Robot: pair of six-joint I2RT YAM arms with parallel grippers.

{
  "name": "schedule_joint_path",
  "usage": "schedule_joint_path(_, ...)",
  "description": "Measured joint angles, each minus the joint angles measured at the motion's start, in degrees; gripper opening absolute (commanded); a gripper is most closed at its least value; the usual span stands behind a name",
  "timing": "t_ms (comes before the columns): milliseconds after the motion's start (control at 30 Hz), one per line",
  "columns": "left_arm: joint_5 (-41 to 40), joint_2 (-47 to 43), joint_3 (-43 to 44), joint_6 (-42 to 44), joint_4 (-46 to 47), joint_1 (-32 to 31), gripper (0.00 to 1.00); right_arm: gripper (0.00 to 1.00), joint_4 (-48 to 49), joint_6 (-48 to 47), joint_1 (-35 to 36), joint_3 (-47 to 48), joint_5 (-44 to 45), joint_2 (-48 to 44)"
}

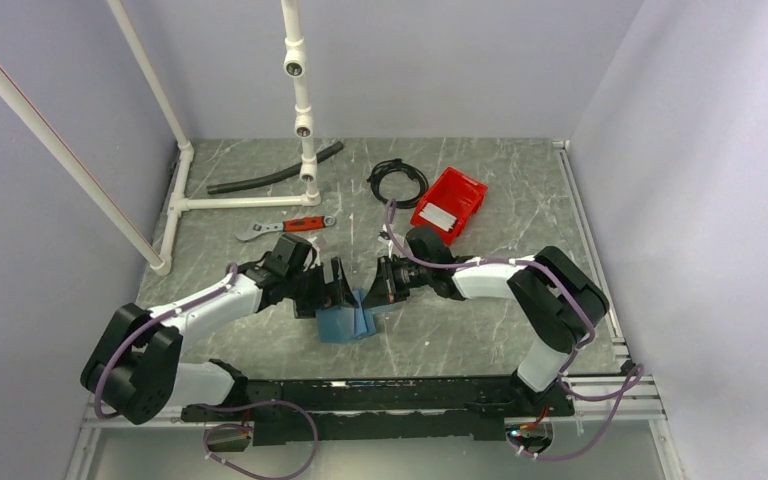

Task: Put the credit cards into the card holder
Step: Open the card holder at the center of the board.

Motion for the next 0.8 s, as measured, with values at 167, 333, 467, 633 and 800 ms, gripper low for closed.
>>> schedule_joint_path(167, 0.59, -0.48, -0.07, -0.02, 0.48, -0.76, 0.99, 0.00, -1.07, -0.02, 0.44, 0.61, 0.61, 0.00)
schedule_joint_path(333, 0.76, -1.77, -0.37, -0.13, 1.51, -0.96, 0.99, 0.00, -1.75, -0.20, 1.05, 1.22, 1.22, 0.00)
schedule_joint_path(467, -0.59, 0.31, -0.13, -0.02, 1.25, -2.10, 0.97, 0.00, -2.75, -0.42, 1.46, 1.64, 1.53, 0.00)
schedule_joint_path(633, -2.05, 1.60, 0.02, -0.02, 1.07, -3.02, 0.78, 0.00, -3.52, -0.68, 1.60, 1.66, 2.38, -0.07)
schedule_joint_path(800, -3.39, 1.09, 0.20, -0.22, 0.44, -3.15, 0.65, 0.00, -3.85, -1.27, 1.62, 1.66, 2.97, -0.11)
